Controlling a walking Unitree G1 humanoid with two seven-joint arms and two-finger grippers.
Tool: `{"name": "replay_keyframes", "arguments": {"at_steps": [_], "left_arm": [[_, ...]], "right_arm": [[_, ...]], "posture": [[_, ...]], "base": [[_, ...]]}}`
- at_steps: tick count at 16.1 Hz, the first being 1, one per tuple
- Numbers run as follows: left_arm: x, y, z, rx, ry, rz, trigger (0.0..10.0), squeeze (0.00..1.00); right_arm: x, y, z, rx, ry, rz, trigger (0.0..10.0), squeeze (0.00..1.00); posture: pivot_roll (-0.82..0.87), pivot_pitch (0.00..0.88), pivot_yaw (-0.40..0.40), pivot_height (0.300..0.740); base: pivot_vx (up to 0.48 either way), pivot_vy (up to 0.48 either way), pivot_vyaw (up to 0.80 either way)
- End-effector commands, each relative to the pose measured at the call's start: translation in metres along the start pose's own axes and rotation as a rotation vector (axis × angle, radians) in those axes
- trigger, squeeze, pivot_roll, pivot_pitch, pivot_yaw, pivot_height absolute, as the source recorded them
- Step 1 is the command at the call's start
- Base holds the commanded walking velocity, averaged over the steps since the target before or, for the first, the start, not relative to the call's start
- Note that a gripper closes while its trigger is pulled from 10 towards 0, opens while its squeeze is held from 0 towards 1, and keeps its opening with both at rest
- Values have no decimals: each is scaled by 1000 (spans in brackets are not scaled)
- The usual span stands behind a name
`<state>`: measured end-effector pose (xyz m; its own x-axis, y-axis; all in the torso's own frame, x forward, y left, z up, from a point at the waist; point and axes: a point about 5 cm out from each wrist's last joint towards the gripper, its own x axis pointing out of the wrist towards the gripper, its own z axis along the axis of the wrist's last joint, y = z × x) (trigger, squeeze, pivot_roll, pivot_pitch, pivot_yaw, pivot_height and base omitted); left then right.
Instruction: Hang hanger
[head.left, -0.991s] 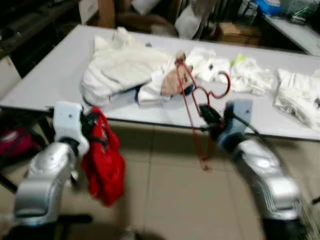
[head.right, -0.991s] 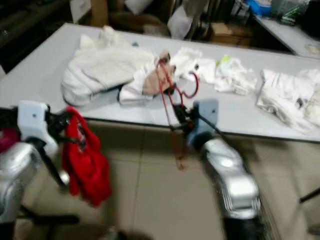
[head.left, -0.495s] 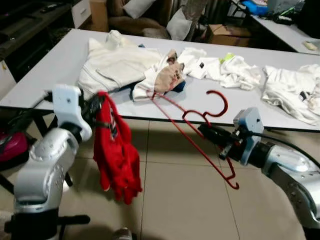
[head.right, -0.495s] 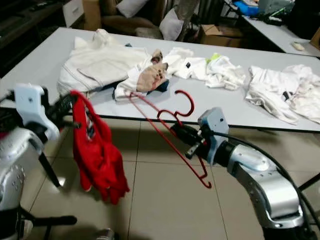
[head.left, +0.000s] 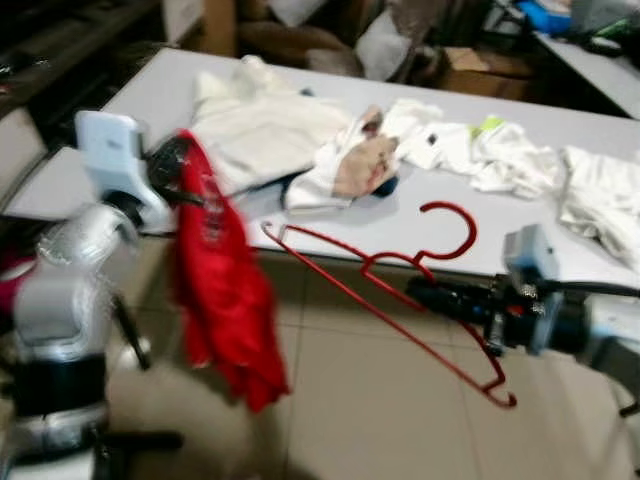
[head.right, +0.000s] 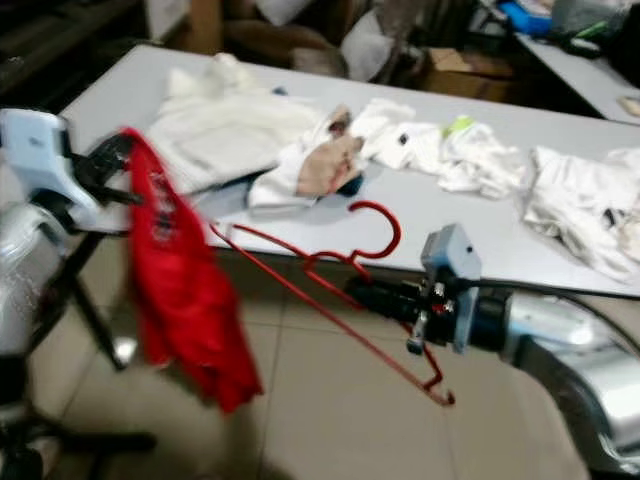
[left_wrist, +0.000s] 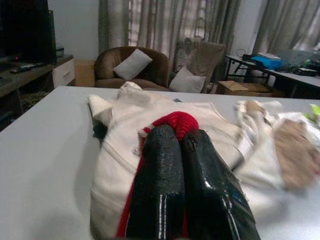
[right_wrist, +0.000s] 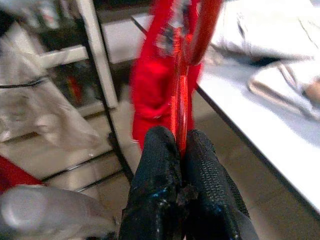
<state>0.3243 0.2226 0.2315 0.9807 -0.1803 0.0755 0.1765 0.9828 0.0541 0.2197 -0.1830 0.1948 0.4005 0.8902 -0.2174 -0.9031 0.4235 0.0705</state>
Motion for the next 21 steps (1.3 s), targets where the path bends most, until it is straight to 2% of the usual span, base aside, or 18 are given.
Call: {"name": "replay_keyframes", "arguments": {"at_steps": [1, 6, 7, 9, 11, 14, 16, 17, 19, 21], "left_arm": [[13, -15, 25, 31, -102, -87, 10000, 0], [46, -20, 63, 72, -194, -196, 10000, 0], [54, -20, 73, 59, -220, -216, 10000, 0], [61, -25, 89, 26, -266, -274, 10000, 0], [63, -37, 104, 3, -304, -383, 10000, 0], [66, -50, 118, -4, -332, -450, 10000, 0], [60, -69, 124, -45, -355, -585, 10000, 0], [58, -74, 123, -27, -343, -619, 10000, 0], [51, -87, 121, -14, -349, -692, 10000, 0], [43, -94, 128, -48, -373, -770, 10000, 0]], "right_arm": [[-8, 3, 5, 9, 0, 35, 10000, 0], [-12, 9, 8, 0, 43, 122, 10000, 0], [-11, 12, 11, 6, 31, 141, 10000, 0], [-8, 16, 9, 3, 51, 159, 10000, 0], [-2, 13, 1, -20, 92, 114, 10000, 0], [8, 12, -5, -26, 109, 95, 10000, 0], [17, 5, -8, -59, 117, 40, 10000, 0], [20, 3, -8, -69, 111, 20, 10000, 0], [30, -9, -7, -97, 90, -66, 10000, 0], [46, -27, 4, -140, 27, -190, 10000, 0]], "posture": [[7, 0, -85, 740], [8, 0, -97, 740], [6, 0, -95, 740], [4, 0, -94, 740], [4, 0, -94, 740], [5, 0, -93, 740], [13, 0, -98, 740], [13, 0, -98, 740], [11, 0, -97, 740], [8, 0, -94, 740]], "base": [[480, 0, 0], [480, 0, 0], [480, 0, 0], [480, 0, 0], [480, 0, 0], [447, 0, 0], [150, 0, 0], [0, 0, 0], [0, 0, 0], [0, 0, 0]]}}
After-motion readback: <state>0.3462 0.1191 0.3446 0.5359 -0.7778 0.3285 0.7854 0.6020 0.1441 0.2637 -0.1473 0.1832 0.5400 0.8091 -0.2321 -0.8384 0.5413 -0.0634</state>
